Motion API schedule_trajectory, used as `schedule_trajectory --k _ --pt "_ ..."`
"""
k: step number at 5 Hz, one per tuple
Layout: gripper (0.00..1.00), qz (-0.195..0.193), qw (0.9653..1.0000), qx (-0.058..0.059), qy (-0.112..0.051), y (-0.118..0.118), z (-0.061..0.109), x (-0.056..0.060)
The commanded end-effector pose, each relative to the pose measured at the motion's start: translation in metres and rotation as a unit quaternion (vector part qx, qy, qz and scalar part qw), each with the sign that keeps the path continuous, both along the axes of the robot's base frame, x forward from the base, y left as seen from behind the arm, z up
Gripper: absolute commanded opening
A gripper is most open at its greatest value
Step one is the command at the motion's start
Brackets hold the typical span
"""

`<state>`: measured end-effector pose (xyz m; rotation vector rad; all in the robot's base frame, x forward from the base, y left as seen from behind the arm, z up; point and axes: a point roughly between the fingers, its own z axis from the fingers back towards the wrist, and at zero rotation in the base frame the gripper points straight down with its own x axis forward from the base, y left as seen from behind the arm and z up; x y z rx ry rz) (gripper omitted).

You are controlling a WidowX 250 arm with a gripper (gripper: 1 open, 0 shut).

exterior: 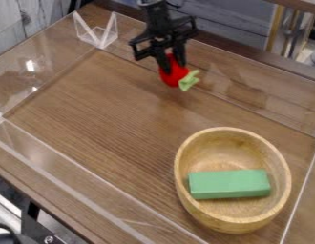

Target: Move the red fruit to the right

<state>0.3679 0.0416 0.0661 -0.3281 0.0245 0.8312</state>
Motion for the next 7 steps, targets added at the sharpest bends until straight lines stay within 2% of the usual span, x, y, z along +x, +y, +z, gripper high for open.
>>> schedule_trajectory --k 1,3,5,7 --pt "0.0 -0.048 0.9981 0.01 -0.037 -0.015 0.006 0.003" --pt "0.0 -0.041 0.9983 0.016 -0.038 -0.039 0.0 0.004" --pt "0.0 -0.003 0.9987 0.028 -0.042 -0.053 -0.011 0.003" --pt "0.0 -0.015 0.9982 0.035 -0.046 -0.063 -0.028 0.001"
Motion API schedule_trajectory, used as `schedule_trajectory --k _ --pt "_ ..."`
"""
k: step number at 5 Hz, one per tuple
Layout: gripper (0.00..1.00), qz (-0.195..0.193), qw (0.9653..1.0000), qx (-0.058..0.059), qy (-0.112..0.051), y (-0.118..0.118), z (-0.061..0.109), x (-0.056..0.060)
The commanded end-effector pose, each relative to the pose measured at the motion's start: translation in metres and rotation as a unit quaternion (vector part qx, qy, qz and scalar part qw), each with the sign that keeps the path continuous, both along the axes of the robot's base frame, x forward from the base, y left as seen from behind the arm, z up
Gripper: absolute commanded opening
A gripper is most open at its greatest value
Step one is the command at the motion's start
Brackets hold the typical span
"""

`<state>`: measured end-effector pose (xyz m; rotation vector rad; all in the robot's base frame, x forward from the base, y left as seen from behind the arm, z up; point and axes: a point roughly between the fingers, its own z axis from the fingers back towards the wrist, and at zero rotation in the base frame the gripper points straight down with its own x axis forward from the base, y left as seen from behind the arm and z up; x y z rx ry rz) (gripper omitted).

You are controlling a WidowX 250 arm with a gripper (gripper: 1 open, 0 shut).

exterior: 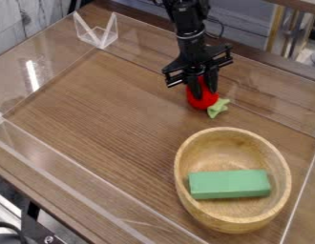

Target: Move the red fruit to the right

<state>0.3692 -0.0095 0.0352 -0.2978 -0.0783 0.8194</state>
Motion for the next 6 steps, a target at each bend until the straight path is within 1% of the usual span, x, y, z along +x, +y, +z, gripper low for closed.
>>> schedule_trajectory --k 1,2,4,5,6 --pt "0.0 -0.004 0.9999 0.006 -0.007 -0.008 -0.001 -0.002" --pt "0.0 0.008 0.9999 0.01 -0.009 -0.004 -0.004 -0.002" --pt "0.0 -0.03 0.9993 0.017 -0.014 0.001 -0.012 -0.003" --pt "1.0 -0.036 0.9991 0.019 -0.009 0.002 -0.008 -0.005" --pt "1.0 -0.048 0.9986 0.02 -0.005 -0.001 0.002 -0.006"
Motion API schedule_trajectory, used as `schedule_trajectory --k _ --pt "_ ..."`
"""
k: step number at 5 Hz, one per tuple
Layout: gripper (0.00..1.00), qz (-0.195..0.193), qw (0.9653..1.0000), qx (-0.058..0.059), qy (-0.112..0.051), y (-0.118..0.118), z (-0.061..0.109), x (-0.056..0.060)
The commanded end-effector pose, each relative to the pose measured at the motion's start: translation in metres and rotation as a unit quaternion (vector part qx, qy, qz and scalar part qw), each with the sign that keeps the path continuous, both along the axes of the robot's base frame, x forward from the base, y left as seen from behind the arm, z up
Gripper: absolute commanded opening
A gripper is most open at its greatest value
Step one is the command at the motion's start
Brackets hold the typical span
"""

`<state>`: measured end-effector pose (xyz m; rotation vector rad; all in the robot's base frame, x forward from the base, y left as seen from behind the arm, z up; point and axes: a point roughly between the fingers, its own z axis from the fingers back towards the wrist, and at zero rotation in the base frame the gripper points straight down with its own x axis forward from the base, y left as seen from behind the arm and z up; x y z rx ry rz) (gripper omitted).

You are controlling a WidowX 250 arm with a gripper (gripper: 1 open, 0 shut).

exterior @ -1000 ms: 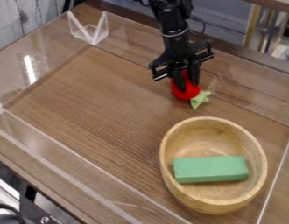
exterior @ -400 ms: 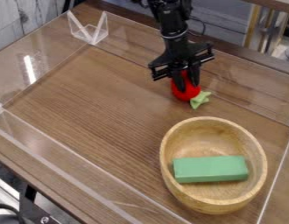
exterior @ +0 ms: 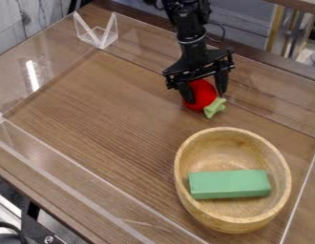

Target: Move the red fruit to the right

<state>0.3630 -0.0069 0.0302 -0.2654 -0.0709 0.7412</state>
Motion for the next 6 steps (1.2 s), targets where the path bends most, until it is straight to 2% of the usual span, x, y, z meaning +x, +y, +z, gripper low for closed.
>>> schedule_trajectory --k 1,2,3,4,5,6 --pt "1.0 -0.027 0.9996 0.003 -0.007 -0.007 0.017 0.0" --pt "1.0 -0.046 0.9989 0.003 -0.005 -0.011 0.026 -0.001" --pt "1.0 -0.065 0.9979 0.003 -0.004 -0.002 0.035 0.004" --pt "0.0 -0.086 0.9963 0.004 -0.005 0.008 0.043 0.008" --pt "1.0 -0.079 0.9968 0.005 -0.001 0.014 0.047 0.005" --pt "1.0 -0.073 0.9973 0.006 0.003 0.021 0.052 0.003"
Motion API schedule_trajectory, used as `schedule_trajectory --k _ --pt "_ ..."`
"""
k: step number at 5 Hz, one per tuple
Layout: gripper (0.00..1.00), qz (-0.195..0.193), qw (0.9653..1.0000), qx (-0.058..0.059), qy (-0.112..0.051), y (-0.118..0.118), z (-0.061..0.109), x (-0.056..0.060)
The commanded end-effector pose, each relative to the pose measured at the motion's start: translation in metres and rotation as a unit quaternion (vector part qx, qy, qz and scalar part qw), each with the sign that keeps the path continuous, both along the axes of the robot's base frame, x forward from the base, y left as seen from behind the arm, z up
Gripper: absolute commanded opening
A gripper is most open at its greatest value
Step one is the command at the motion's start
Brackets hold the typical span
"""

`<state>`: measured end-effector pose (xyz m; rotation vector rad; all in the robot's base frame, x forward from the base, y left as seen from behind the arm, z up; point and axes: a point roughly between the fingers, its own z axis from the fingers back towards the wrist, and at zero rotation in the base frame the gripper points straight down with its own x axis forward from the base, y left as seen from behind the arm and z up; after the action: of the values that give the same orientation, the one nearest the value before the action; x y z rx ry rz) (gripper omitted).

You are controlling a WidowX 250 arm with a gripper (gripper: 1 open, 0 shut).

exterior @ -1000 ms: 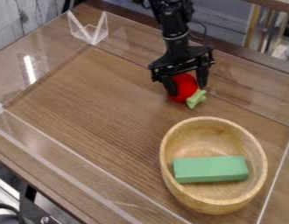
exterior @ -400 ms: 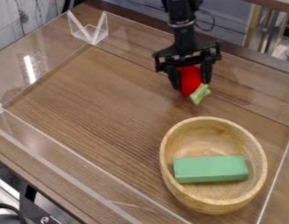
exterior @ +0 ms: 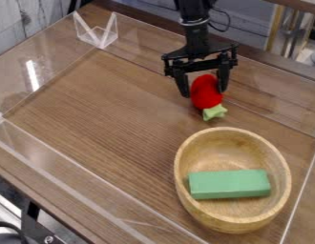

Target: Move the red fruit to the right

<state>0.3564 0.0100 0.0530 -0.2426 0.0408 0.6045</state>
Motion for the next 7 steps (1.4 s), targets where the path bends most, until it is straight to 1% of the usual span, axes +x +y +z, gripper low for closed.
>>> schedule_trajectory --k 1,2,3,4,5,6,7 --pt "0.0 -0.024 0.9987 0.009 -0.043 0.003 0.038 0.006" --pt "0.0 -0.054 0.9976 0.006 -0.043 0.002 0.053 0.003" --pt "0.0 -0.068 0.9967 -0.001 -0.044 0.02 0.048 0.004" --pt "0.0 -0.079 0.9959 0.0 -0.043 0.033 0.029 0.008" --pt "0.0 -0.098 0.9942 -0.001 -0.043 0.023 0.013 0.011" --pt "0.0 -0.111 0.9929 -0.003 -0.042 0.015 0.001 0.016" --pt "0.0 -0.121 0.9917 -0.004 -0.042 0.018 0.0 0.016"
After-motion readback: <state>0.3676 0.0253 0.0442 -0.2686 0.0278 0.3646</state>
